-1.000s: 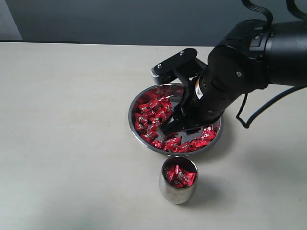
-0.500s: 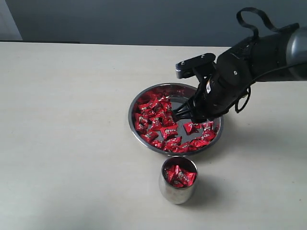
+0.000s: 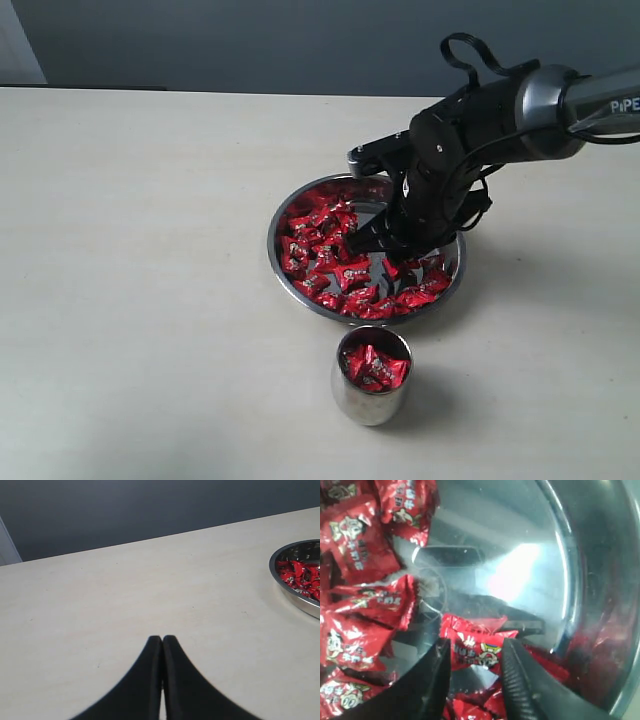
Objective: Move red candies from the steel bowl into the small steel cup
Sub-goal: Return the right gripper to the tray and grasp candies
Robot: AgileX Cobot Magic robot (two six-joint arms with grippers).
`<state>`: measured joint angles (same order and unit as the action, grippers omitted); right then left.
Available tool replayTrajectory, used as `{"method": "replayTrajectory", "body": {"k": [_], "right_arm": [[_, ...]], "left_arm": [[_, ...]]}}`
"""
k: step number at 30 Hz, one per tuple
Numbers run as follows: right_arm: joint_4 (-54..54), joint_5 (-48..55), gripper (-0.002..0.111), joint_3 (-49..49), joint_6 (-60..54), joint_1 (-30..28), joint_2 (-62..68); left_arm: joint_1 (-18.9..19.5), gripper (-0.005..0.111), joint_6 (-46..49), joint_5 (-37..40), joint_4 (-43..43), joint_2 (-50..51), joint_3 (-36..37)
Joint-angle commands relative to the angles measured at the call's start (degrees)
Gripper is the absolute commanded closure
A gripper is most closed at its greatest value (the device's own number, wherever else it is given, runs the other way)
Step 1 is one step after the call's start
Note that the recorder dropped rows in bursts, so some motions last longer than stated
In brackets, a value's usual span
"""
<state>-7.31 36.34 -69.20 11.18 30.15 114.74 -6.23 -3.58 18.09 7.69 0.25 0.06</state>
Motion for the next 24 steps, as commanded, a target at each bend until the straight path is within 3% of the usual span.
{"method": "replayTrajectory", "body": {"k": [1, 24], "right_arm": [[-0.26, -0.10, 0.074, -0.53, -0.42, -0.53, -0.15], [2.75, -0.66, 0.074, -0.53, -1.05, -1.64, 1.82]], "left_arm": [[-0.30, 0.106, -0.33, -0.31, -0.15, -0.25, -0.06], [-0.30, 0.106, -0.33, -0.31, -0.15, -0.25, -0.06]]}}
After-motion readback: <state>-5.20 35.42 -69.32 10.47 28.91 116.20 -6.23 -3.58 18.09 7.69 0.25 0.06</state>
